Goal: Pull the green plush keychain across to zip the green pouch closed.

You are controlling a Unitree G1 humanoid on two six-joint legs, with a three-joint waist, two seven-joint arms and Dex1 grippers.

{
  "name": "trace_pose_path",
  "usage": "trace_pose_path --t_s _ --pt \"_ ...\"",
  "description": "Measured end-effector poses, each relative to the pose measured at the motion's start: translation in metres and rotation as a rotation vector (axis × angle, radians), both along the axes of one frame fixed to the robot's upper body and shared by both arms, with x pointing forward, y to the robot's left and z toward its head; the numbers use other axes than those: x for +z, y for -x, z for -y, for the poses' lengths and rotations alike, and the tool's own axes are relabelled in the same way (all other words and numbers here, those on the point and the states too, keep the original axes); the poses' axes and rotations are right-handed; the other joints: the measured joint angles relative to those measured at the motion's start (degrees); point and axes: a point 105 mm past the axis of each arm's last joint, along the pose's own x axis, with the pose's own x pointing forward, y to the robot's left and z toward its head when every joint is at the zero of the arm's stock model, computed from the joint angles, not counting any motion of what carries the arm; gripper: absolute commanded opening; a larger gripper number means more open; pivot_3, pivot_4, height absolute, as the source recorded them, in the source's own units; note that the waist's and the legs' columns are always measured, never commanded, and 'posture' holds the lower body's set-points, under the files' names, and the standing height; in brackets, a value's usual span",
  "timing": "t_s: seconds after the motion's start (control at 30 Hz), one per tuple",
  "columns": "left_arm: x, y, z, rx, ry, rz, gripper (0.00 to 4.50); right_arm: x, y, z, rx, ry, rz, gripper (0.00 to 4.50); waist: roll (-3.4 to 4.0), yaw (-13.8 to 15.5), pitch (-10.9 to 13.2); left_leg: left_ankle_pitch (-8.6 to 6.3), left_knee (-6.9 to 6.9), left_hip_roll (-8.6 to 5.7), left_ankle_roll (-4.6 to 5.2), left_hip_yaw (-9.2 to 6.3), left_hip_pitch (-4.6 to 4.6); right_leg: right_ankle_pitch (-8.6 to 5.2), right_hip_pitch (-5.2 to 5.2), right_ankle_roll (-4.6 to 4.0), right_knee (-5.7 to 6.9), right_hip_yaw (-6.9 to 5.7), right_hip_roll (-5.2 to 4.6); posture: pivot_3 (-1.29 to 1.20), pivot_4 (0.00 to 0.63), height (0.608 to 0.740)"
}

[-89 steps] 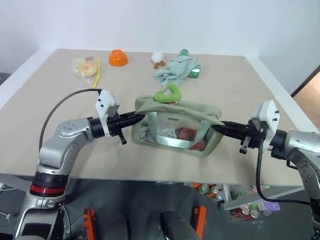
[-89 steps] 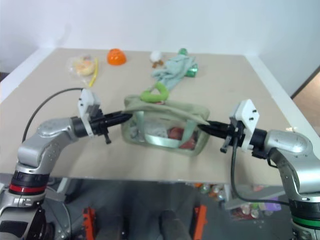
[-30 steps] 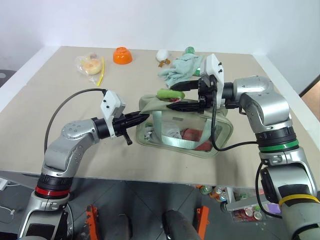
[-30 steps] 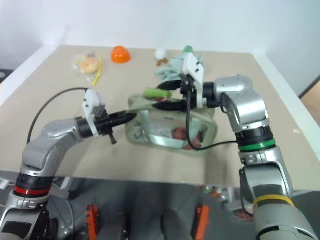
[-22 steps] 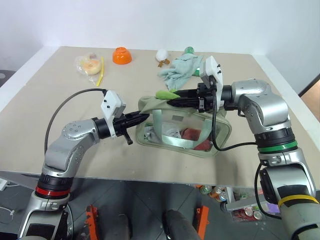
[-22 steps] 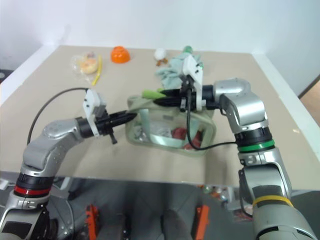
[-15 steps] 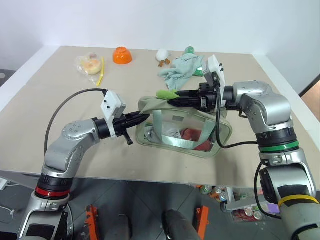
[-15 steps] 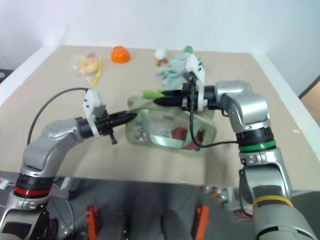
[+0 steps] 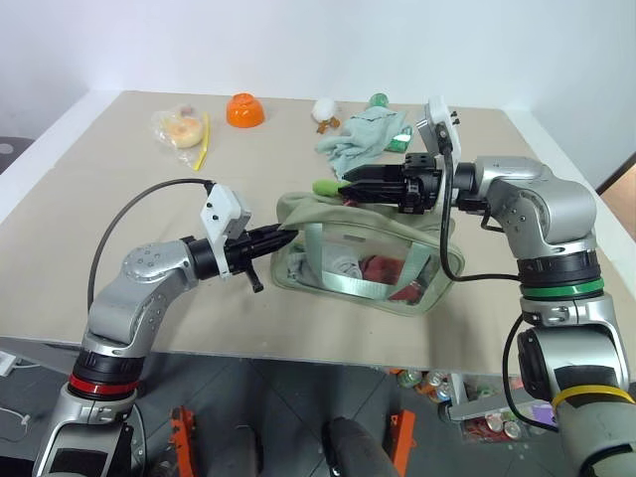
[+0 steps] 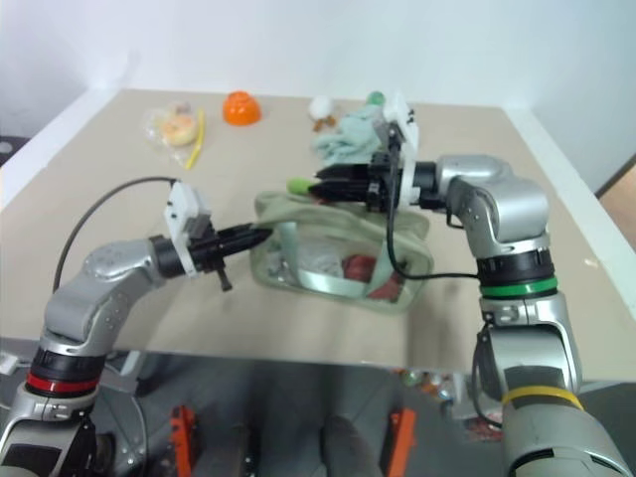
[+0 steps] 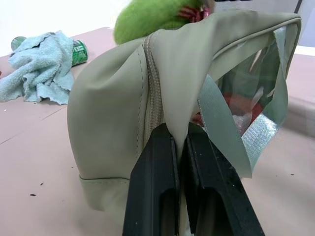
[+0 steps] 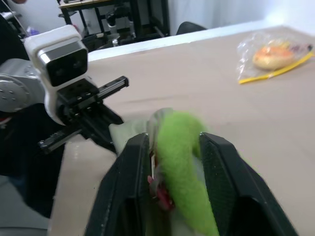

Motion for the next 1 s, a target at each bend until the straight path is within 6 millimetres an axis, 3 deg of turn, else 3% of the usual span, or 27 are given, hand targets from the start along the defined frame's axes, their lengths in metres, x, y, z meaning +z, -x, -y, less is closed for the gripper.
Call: trace_pose_path --t_s 0.13,0.43,0.47,0.63,1.0 --pt "0.000 0.000 0.000 0.000 -0.003 0.002 0.00 0.000 -0.001 0.000 -0.006 0.009 0.020 0.05 0.00 0.00 0.00 0.00 0.00 0.00 0.00 0.00 0.00 0.01 0.00 -0.02 0.00 0.00 -0.01 0.00 0.150 0.740" --pt "0.000 0.000 -0.001 0.004 -0.008 0.008 0.00 -0.004 0.002 0.000 0.013 0.046 0.016 0.05 0.00 0.00 0.00 0.00 0.00 0.00 0.00 -0.02 0.00 0.01 0.01 -0.01 0.00 -0.02 0.00 0.00 0.150 0.740" --pt "0.000 0.000 -0.001 0.004 -0.008 0.008 0.00 -0.005 0.002 0.000 0.011 0.044 -0.001 0.57 0.00 0.00 0.00 0.00 0.00 0.00 0.00 -0.02 0.00 0.01 0.01 -0.01 0.00 -0.03 0.00 0.00 0.150 0.740" --pt "-0.001 0.000 -0.001 0.004 -0.010 0.011 0.00 -0.004 0.001 0.002 -0.008 0.043 0.004 2.15 0.00 0.00 0.00 0.00 0.01 0.00 0.00 -0.02 0.00 0.01 0.01 -0.02 0.00 -0.03 0.00 0.00 0.150 0.740" --pt "-0.001 0.000 -0.001 0.005 -0.016 0.024 0.00 0.003 0.003 -0.002 -0.004 0.040 0.067 2.15 0.00 0.00 0.00 0.00 0.01 0.01 0.00 -0.03 0.01 0.01 0.02 -0.01 0.00 -0.04 0.00 0.00 0.150 0.740"
